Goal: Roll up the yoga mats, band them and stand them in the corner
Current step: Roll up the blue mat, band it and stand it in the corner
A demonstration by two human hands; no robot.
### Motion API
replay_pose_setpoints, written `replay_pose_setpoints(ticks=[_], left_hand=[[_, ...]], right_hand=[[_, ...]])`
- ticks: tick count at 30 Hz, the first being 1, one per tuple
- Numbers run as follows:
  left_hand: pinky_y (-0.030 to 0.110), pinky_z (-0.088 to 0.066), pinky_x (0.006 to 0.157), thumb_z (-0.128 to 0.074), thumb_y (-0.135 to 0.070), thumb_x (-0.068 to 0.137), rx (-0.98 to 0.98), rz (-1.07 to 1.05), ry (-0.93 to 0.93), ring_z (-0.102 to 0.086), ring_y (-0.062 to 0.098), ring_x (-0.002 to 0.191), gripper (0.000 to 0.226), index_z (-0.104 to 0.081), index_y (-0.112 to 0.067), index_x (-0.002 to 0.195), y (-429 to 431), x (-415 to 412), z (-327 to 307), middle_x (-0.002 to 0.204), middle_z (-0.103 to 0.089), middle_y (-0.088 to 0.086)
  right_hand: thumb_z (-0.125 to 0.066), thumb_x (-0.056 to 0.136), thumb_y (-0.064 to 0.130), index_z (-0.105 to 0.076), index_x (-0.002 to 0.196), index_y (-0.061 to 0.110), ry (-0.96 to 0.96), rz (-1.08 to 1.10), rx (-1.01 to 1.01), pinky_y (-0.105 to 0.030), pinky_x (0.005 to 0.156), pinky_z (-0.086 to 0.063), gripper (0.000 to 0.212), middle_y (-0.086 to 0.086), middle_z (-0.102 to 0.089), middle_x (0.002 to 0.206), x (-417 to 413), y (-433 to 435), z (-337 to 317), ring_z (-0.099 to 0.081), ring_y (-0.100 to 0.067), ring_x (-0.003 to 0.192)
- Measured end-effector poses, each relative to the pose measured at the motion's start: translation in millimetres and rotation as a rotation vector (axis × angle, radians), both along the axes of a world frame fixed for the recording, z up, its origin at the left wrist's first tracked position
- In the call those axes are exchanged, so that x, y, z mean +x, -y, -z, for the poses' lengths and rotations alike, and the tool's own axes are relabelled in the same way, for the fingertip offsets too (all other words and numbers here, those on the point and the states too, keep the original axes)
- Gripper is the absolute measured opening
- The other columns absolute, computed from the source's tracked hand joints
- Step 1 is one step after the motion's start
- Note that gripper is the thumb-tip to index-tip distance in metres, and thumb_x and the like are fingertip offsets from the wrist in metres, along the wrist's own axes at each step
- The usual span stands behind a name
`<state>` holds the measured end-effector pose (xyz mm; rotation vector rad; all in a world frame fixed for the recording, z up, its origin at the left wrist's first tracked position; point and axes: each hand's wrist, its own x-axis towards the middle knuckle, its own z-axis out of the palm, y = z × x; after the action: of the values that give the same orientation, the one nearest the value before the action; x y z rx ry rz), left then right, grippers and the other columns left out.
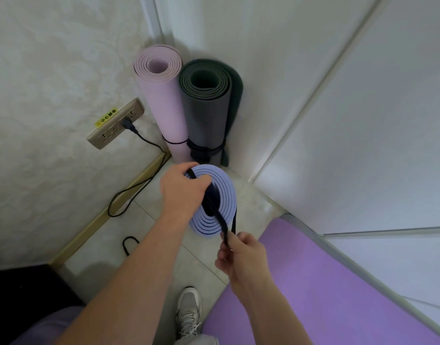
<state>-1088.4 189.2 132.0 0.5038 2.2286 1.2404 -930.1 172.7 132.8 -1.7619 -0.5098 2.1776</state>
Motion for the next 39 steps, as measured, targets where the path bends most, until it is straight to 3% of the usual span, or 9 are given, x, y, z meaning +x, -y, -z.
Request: replay_pose_setpoints(ticks=[6,12,19,22,25,29,32,35,39], left_hand=[[0.030,-0.059,0.070,-0.071,-0.012,0.077,-0.005,-0.084,0.044,-0.066,0.008,0.080,0.020,-0.070,-0.024,0.093,-5.6,2.4,2.6,0.083,-0.069,-0.011],[0.042,-0.062,0.075,-0.068,-0.006,0.077,0.049,-0.150,0.182,-0.071,0.018,0.084,0.025,-0.073,-0.021,0.097,-3.3,5.9,3.4,0.089,-0.073,0.000],[0.038,-0.061,0.076,-0.071,-0.002,0.077,-0.022,-0.077,0.277,-0.070,0.020,0.087,0.033,-0.073,-0.020,0.104,4.1,-4.4,-2.9,0.095,-0.073,0.002],[0.042,-0.061,0.079,-0.079,-0.006,0.073,-0.072,0.020,0.302,-0.071,0.021,0.087,0.035,-0.075,-0.019,0.106,7.8,-16.7,-6.9,0.095,-0.074,0.001],[0.038,-0.061,0.079,-0.087,-0.012,0.069,-0.066,0.102,0.347,-0.073,0.020,0.086,0.040,-0.076,-0.016,0.108,12.6,-24.8,-10.5,0.096,-0.076,0.001],[0.046,-0.059,0.089,-0.090,-0.019,0.068,0.003,0.160,0.518,-0.074,0.024,0.096,0.051,-0.073,-0.013,0.116,23.3,-31.4,-3.1,0.105,-0.076,0.005],[0.043,-0.058,0.093,-0.081,-0.011,0.079,0.074,0.194,0.640,-0.072,0.025,0.102,0.047,-0.069,-0.009,0.124,32.9,-31.1,-1.0,0.111,-0.075,0.009],[0.032,-0.059,0.085,-0.066,0.001,0.086,0.132,0.223,0.709,-0.070,0.023,0.102,0.041,-0.067,-0.009,0.126,41.8,-34.1,-1.6,0.113,-0.074,0.009],[0.031,-0.056,0.088,-0.055,0.009,0.086,0.167,0.288,0.736,-0.066,0.025,0.110,0.049,-0.063,-0.009,0.130,53.6,-39.4,-0.9,0.120,-0.071,0.011]], right_hand=[[-0.056,0.090,-0.002,-0.045,0.083,0.010,0.091,-0.109,0.115,-0.030,0.050,-0.051,0.018,-0.003,-0.050,0.059,-22.4,23.6,-0.5,-0.053,-0.016,0.051],[-0.058,0.094,0.001,-0.048,0.083,0.009,-0.043,-0.021,-0.044,-0.036,0.057,-0.056,0.017,-0.004,-0.050,0.065,-38.1,33.3,-8.1,-0.055,-0.019,0.056],[-0.070,0.091,0.016,-0.056,0.086,0.009,0.071,-0.122,-0.062,-0.027,0.049,-0.048,0.016,-0.003,-0.053,0.069,-36.6,30.4,13.2,-0.053,-0.016,0.052],[-0.079,0.082,0.031,-0.053,0.089,0.016,0.301,-0.275,0.218,-0.031,0.052,-0.049,0.031,0.003,-0.060,0.079,-31.4,24.0,19.7,-0.058,-0.014,0.059],[-0.085,0.064,0.057,-0.043,0.120,0.027,0.772,-0.575,0.706,-0.036,0.072,-0.049,0.075,0.008,-0.049,0.115,-20.3,9.8,15.8,-0.057,-0.016,0.099],[-0.094,0.053,0.041,-0.037,0.148,0.016,0.929,-0.822,1.575,-0.057,0.104,-0.042,0.114,-0.016,-0.037,0.150,-11.9,-16.7,20.5,-0.037,-0.037,0.138],[-0.095,0.054,0.026,-0.047,0.144,0.017,0.823,-1.068,1.822,-0.055,0.117,-0.027,0.102,-0.010,-0.038,0.156,-9.7,-27.7,26.5,-0.031,-0.036,0.146],[-0.094,0.056,0.024,-0.067,0.109,0.017,0.809,-1.173,1.817,-0.055,0.116,-0.026,0.060,-0.006,-0.041,0.156,-10.3,-31.6,29.2,-0.030,-0.035,0.148],[-0.094,0.058,0.028,-0.065,0.095,0.017,0.792,-1.246,1.753,-0.062,0.112,-0.034,0.049,-0.007,-0.039,0.157,-13.2,-29.3,25.5,-0.029,-0.038,0.148]])
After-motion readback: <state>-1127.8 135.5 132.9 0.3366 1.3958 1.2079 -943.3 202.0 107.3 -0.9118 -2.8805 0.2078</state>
